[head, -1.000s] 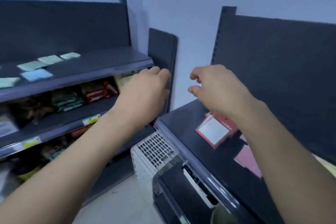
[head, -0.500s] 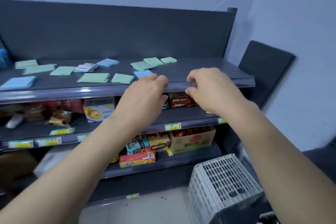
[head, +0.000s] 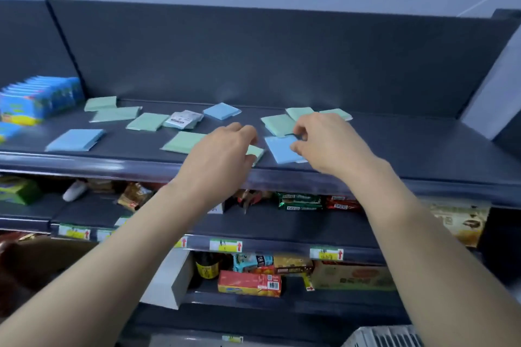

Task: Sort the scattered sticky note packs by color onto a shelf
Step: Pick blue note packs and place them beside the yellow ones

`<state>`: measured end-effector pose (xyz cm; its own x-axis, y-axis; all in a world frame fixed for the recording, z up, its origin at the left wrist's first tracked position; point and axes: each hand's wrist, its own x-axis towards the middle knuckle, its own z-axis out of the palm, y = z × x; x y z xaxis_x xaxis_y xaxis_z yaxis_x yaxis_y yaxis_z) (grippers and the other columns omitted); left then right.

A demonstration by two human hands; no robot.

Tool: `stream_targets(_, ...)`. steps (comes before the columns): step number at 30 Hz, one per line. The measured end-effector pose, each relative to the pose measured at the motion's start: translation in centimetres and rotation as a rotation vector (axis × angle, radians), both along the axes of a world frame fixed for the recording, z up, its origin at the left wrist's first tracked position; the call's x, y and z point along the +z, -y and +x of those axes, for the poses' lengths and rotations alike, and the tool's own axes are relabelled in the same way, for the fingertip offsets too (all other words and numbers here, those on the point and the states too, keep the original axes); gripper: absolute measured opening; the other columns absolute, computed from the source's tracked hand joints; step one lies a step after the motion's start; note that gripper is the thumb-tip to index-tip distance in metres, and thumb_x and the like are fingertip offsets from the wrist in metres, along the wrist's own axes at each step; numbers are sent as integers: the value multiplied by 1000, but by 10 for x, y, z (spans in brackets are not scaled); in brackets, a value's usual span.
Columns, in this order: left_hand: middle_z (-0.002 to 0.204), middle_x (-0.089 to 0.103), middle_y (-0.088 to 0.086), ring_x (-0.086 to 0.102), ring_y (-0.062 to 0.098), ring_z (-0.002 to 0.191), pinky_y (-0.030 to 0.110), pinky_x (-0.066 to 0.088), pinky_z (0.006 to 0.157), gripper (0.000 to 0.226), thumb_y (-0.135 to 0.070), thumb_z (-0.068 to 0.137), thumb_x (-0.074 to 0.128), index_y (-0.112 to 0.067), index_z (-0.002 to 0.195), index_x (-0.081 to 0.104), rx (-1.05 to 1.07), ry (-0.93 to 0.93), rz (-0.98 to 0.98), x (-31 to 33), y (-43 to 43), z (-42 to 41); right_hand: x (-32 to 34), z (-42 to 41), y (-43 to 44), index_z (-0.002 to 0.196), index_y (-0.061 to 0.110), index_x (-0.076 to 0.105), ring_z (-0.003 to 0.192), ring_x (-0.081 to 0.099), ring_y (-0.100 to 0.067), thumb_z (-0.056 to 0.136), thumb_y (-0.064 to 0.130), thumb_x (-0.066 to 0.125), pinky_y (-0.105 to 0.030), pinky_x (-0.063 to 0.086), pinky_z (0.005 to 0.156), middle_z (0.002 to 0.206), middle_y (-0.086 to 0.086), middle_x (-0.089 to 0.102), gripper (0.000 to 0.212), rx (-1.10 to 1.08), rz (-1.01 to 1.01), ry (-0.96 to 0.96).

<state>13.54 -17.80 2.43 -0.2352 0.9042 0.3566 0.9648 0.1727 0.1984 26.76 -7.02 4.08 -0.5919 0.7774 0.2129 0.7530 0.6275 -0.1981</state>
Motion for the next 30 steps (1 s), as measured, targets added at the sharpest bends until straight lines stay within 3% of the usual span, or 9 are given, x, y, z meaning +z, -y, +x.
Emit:
stream_targets(6,109,57,6,55,28,100,43,46,83,24,-19,91,53,-12,114,54,59,25,-31,-4,-83,-35,-2,-33,-88,109,4,62,95,62,-31,88,19,63,-39,53,77,103,-11,65,25,-11,-65,61)
stream_targets(9,109,56,4,55,27,99,42,47,82,23,-21,91,53,-14,113,53,89,38,-61,-12,-107,-49,-10,-49,-111,83,6,57,66,52,-23,87,38,66,-31,39,54,77,-5,54,34,-19,-202,185)
stream_targets(11,108,57,4,55,28,99,42,47,82,23,-21,91,54,-14,112,53,103,55,-77,-16,-117,-58,-16,-59,-119,63,10,40,52,38,-18,84,47,66,-28,27,47,62,-2,41,50,-46,-270,289)
stream_targets(17,110,57,3,55,27,99,41,47,82,21,-22,91,54,-14,111,53,82,63,-110,-29,-142,-73,-36,-84,-131,64,13,40,57,43,-19,79,55,67,-26,32,49,65,-1,43,53,-55,-375,475)
stream_targets(21,111,57,3,55,27,99,39,47,80,21,-24,91,54,-15,110,53,64,48,-137,-36,-152,-85,-35,-91,-129,96,5,48,80,49,-26,80,50,70,-30,40,62,70,-1,37,52,-72,-427,470)
stream_targets(23,110,57,3,56,27,97,37,46,77,21,-24,91,54,-15,110,53,43,43,-142,-38,-155,-93,-32,-94,-129,128,-2,37,84,49,-27,79,46,73,-31,41,67,75,-4,42,78,-117,-484,441)
stream_targets(25,109,57,4,56,27,95,36,46,76,21,-24,91,55,-15,110,53,10,36,-153,-40,-159,-101,-31,-97,-131,139,-6,23,83,51,-26,79,37,76,-30,42,62,85,-8,52,91,-151,-500,408)
stream_targets(28,108,58,4,56,28,94,39,48,78,21,-23,90,55,-14,110,54,-28,55,-164,-38,-166,-117,-20,-101,-132,135,-8,23,69,52,-22,85,24,71,-27,37,49,72,-7,50,76,-171,-491,434)
stream_targets(30,108,59,4,56,28,95,39,48,80,21,-22,90,55,-13,109,55,-30,71,-166,-36,-171,-131,-9,-104,-133,106,0,45,50,42,-17,88,16,66,-24,28,42,61,-4,42,32,-169,-406,431)
